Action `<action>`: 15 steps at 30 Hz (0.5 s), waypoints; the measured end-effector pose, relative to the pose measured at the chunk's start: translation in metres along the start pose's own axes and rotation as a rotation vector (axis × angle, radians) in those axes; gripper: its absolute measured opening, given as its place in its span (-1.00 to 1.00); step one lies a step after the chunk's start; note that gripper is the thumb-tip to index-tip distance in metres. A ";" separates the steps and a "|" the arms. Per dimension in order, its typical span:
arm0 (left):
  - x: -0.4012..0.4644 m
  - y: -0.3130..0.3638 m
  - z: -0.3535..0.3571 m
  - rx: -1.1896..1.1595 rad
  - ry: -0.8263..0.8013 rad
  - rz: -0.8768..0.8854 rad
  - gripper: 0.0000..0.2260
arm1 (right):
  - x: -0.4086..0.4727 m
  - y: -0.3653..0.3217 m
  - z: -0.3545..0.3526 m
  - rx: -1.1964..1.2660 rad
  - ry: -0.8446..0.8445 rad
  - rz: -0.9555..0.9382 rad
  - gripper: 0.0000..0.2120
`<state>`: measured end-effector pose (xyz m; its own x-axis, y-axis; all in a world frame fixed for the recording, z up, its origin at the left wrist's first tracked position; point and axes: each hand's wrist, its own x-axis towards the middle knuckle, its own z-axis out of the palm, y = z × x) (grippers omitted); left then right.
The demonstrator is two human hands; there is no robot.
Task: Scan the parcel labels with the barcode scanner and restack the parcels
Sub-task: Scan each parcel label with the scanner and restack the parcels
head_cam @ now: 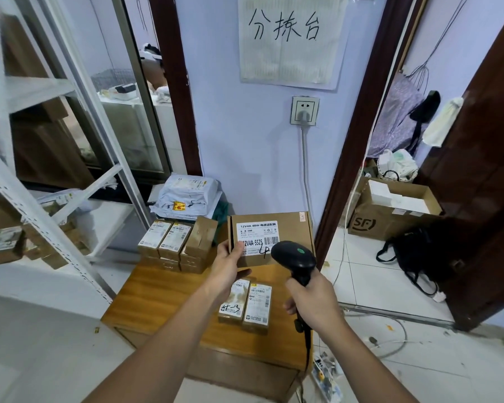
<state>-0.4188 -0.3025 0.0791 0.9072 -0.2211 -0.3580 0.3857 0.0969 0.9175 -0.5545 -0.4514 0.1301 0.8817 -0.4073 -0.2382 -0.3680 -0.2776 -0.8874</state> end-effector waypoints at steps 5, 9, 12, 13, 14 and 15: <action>0.000 -0.001 -0.003 0.009 0.009 -0.006 -0.63 | -0.001 0.003 -0.001 0.009 0.004 -0.016 -0.91; 0.000 0.000 -0.005 -0.007 0.027 -0.021 -0.63 | -0.001 0.005 -0.001 0.040 0.010 -0.015 -0.92; -0.001 0.001 -0.007 -0.039 0.052 -0.032 -0.66 | 0.000 0.006 0.000 0.058 0.024 -0.016 -0.90; -0.001 0.002 -0.008 -0.053 0.064 -0.033 -0.68 | 0.001 0.007 0.000 0.067 0.031 -0.014 -0.89; -0.002 0.002 -0.009 -0.071 0.080 -0.033 -0.69 | 0.002 0.008 0.000 0.077 0.037 -0.012 -0.89; -0.002 0.003 -0.011 -0.095 0.102 -0.035 -0.71 | 0.003 0.009 0.000 0.086 0.044 -0.010 -0.90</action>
<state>-0.4177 -0.2916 0.0802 0.9034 -0.1269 -0.4095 0.4271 0.1834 0.8854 -0.5556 -0.4555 0.1213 0.8707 -0.4435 -0.2128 -0.3304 -0.2068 -0.9209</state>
